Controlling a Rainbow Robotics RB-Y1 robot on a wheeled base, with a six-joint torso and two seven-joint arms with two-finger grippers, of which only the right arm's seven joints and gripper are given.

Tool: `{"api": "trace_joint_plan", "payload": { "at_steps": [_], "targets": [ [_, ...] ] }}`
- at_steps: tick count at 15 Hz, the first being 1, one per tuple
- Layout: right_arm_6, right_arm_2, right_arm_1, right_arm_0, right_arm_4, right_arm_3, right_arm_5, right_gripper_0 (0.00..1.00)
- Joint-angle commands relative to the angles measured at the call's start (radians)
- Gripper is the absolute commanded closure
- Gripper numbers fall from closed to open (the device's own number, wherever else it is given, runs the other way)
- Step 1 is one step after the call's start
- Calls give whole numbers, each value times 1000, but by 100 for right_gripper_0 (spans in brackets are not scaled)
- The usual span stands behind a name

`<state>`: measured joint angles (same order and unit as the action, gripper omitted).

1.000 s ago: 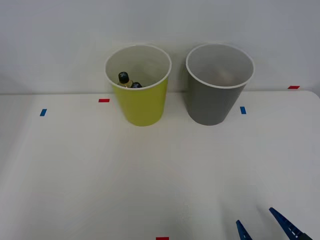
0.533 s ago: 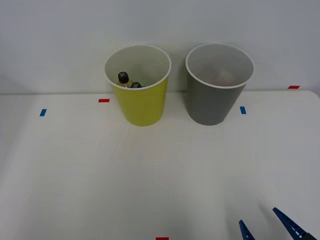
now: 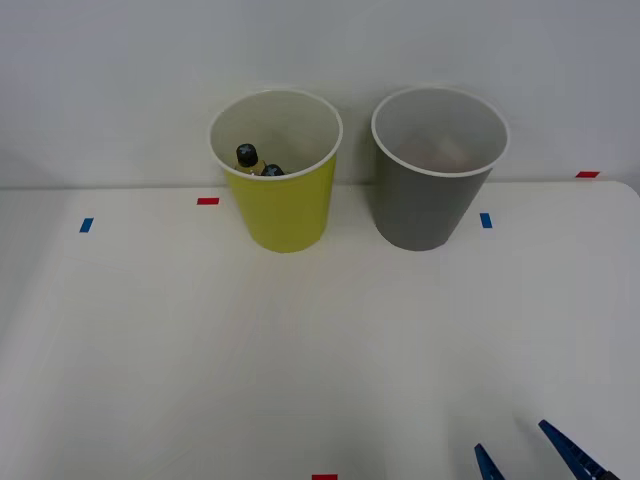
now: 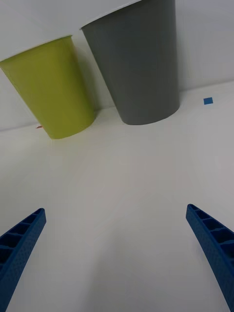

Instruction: Put cans in the gray bin, plastic bottles in the light green bin

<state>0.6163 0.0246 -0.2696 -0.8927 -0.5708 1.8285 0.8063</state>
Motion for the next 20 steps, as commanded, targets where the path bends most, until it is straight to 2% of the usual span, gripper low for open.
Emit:
{"api": "trace_joint_plan", "payload": {
  "at_steps": [1, 6, 20],
  "targets": [
    [-7, -19, 3, 6, -29, 0, 14, 0],
    [0, -28, 18, 23, -92, 0, 14, 0],
    [2, -38, 21, 26, -92, 0, 14, 0]
  ]
}}
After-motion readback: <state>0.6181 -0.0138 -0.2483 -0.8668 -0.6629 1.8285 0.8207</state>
